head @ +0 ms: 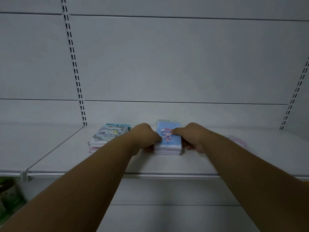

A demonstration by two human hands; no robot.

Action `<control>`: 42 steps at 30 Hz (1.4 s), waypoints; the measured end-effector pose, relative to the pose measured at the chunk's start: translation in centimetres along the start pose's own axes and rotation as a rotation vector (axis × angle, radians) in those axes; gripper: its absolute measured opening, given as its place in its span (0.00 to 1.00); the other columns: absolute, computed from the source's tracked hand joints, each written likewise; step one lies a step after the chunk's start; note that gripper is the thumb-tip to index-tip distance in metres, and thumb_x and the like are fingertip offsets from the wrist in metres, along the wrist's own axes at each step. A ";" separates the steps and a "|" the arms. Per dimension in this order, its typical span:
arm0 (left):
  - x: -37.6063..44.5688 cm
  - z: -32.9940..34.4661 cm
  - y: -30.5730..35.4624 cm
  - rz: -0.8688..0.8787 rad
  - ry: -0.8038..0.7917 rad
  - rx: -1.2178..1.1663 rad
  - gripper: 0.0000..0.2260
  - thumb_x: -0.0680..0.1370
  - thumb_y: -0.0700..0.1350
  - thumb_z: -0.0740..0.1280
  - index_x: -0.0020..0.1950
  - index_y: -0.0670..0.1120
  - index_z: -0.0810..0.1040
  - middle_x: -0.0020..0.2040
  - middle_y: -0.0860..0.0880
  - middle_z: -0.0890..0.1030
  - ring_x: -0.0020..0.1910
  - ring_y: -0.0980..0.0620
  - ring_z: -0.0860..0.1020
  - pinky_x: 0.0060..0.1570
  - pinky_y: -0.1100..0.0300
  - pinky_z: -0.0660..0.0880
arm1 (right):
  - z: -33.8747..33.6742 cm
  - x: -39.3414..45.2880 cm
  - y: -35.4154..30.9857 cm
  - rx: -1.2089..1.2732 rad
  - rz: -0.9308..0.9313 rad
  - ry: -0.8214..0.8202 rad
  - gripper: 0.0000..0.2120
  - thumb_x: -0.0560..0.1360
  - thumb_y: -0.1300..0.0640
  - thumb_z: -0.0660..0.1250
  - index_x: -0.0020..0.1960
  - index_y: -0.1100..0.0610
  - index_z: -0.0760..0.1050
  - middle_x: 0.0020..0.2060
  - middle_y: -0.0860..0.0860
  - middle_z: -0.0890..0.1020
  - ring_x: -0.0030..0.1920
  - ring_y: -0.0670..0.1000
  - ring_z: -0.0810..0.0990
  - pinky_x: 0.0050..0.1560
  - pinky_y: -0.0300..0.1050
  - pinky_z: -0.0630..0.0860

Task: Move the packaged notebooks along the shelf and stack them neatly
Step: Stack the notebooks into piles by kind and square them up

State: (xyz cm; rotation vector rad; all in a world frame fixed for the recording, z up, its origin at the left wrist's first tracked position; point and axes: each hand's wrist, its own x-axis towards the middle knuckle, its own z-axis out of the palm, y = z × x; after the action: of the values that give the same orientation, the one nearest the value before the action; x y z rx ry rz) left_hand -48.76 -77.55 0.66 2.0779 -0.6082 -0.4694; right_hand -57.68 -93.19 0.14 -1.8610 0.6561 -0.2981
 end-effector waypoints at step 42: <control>-2.2 1.3 -5.2 0.436 0.339 0.606 0.09 0.78 0.55 0.64 0.44 0.50 0.74 0.37 0.53 0.76 0.37 0.53 0.74 0.34 0.57 0.67 | -0.1 -4.2 5.3 -0.844 -0.635 0.198 0.14 0.80 0.47 0.56 0.38 0.51 0.67 0.31 0.44 0.71 0.35 0.48 0.71 0.34 0.45 0.63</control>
State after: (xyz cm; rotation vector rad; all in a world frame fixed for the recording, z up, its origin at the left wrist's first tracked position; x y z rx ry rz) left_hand -49.98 -74.66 -4.20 2.4059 -1.0528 0.3597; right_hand -62.76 -92.24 -4.23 -2.8683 0.3035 -0.6990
